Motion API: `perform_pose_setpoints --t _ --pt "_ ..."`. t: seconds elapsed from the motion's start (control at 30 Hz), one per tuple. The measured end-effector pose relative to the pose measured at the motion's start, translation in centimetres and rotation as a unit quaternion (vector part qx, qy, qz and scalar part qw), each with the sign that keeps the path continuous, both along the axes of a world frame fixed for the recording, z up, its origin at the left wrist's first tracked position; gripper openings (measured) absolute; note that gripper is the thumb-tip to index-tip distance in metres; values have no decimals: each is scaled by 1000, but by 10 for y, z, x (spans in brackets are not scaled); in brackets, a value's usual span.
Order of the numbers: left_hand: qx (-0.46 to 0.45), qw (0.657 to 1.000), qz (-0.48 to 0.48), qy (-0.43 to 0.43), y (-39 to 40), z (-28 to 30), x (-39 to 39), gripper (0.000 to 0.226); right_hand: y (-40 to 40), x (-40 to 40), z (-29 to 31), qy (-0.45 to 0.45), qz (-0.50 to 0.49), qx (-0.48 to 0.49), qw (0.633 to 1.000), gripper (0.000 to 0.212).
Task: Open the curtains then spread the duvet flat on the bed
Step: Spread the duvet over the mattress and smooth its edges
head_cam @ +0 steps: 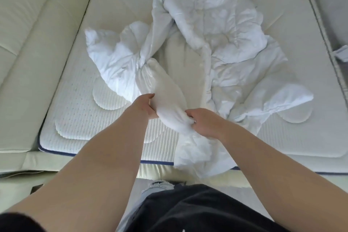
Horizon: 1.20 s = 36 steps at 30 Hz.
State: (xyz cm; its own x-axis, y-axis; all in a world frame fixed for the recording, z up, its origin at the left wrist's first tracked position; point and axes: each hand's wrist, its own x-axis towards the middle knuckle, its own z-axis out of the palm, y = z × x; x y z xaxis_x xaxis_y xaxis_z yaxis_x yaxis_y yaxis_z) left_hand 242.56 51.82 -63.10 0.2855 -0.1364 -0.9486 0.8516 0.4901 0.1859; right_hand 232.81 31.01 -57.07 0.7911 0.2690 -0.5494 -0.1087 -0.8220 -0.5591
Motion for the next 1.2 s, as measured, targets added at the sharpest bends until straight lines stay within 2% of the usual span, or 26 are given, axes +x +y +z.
perform_pose_setpoints --t 0.13,0.2,0.23,0.27,0.33,0.4,0.47,0.6,0.7,0.77,0.8,0.87,0.9,0.93,0.97,1.03,1.1,1.2 --pt "110 987 -42 -106 -22 -3 -8 31 -39 -7 -28 12 -47 -224 973 47" --pt "237 956 -86 -151 -27 2 -21 27 -36 -1 -37 -18 -93 -256 962 61" --pt "280 937 -113 -176 -29 4 -31 24 -27 5 -41 -49 -97 -236 966 77" --pt "283 929 -130 -199 -32 7 -44 22 -15 11 -42 -79 -70 -194 975 93" --pt "203 945 -136 -218 -35 16 -69 26 19 21 -45 -105 47 -108 988 113" --pt "134 959 -123 -218 -25 22 -84 32 51 25 -46 -83 109 -54 989 118" --pt "119 966 -94 -207 1 28 -90 35 73 27 -47 -83 83 -18 993 100" --pt "31 986 -55 -153 61 27 -90 36 102 34 -36 -138 -4 42 989 29" --pt "19 997 30 -68 98 10 -75 51 117 40 -22 -105 -82 122 984 26" --pt "17 995 97 -23 109 -4 -64 68 117 41 -13 -76 -160 204 963 18" --pt "6 992 129 -12 111 -11 -57 70 117 41 -7 -80 -170 216 958 16" --pt "-64 981 182 0 113 -22 -42 62 123 39 0 -89 -165 196 962 18" --pt "-102 974 200 -2 113 -25 -34 53 127 38 2 -91 -157 172 968 19" --pt "-100 976 193 -9 117 -27 -24 40 134 35 2 -87 -148 141 975 20" --pt "-59 983 168 -31 123 -28 -17 28 136 31 -1 -76 -123 95 985 24" --pt "49 992 106 -48 156 -32 1 19 151 25 -12 -35 -31 -51 998 33" --pt "187 981 17 -58 200 -28 12 13 162 15 -26 5 24 -178 984 33" --pt "134 988 35 -63 260 -24 16 23 184 11 -34 40 -2 -268 963 34"
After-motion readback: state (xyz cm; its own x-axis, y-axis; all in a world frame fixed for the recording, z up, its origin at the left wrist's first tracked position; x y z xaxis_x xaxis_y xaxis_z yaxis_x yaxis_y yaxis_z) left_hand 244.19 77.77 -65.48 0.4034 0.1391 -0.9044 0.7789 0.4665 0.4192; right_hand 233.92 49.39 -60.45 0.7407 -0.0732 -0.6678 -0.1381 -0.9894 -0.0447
